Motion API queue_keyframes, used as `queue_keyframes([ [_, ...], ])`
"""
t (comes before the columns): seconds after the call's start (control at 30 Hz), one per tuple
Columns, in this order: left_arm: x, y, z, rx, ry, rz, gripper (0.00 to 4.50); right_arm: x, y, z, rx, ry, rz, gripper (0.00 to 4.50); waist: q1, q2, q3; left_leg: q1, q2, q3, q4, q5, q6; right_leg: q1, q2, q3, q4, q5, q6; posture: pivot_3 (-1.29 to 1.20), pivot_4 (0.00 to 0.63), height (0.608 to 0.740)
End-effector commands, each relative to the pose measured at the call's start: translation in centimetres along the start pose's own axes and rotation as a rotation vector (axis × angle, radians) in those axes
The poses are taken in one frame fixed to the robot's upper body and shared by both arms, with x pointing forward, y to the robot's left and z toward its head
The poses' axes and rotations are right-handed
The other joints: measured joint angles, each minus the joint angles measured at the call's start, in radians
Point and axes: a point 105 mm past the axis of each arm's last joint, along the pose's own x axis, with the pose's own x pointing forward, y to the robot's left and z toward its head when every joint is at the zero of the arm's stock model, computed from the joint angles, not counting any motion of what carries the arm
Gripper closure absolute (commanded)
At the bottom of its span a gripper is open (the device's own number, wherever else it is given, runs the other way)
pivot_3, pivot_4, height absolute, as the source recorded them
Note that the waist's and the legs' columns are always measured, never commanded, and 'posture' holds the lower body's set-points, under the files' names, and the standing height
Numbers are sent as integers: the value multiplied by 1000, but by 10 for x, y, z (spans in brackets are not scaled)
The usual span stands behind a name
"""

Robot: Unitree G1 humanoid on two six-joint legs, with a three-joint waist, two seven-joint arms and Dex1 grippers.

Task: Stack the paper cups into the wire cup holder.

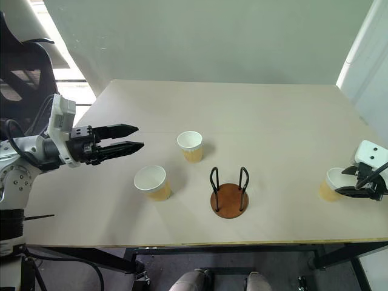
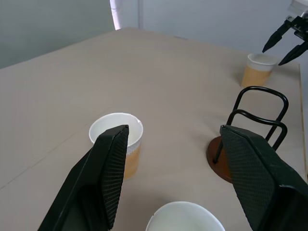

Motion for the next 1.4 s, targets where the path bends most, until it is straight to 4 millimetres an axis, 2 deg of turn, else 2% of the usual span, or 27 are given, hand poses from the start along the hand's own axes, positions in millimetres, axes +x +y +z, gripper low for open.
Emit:
queue_keyframes([
  [0.03, -6, -2, 13, 47, -20, 13, 1245, 1, -3, 5, -27, 2, -15, 1505, 0, 0, 0, 0, 0, 0, 0, 0, 0, 0, 0, 0, 0, 0, -1, 0, 150, 740],
  [0.3, -8, -3, 11, 45, -18, 24, 1245, 13, -2, 3, -23, 14, 9, 1505, 0, 0, 0, 0, 0, 0, 0, 1, 1, 0, 0, 0, 0, 2, -3, 0, 150, 740],
  [0.73, -10, -7, 11, 44, -10, 32, 1245, 35, 0, -13, -3, 64, 19, 1505, 0, 0, 0, 1, 0, 0, 0, 1, 1, 0, 0, 0, 0, 3, -4, 0, 150, 740],
  [1.13, -11, -9, 10, 40, -1, 37, 1245, 44, -4, -13, -13, 71, 20, 1505, 0, 0, 0, 1, 0, 0, 0, 1, 1, 0, 0, 0, 0, 4, -6, 0, 150, 740],
  [1.23, -12, -10, 10, 41, 0, 40, 1245, 45, -5, -14, -15, 78, 19, 2141, 0, 0, 0, 1, 0, 0, 0, 1, 1, 0, 0, 0, 0, 4, -6, 0, 150, 740],
  [1.4, -12, -11, 10, 41, -4, 43, 1245, 45, -6, -14, -16, 81, 16, 3802, 0, 0, 0, 1, 0, 0, 0, 1, 0, 0, 0, 0, 0, 4, -6, 0, 150, 740],
])
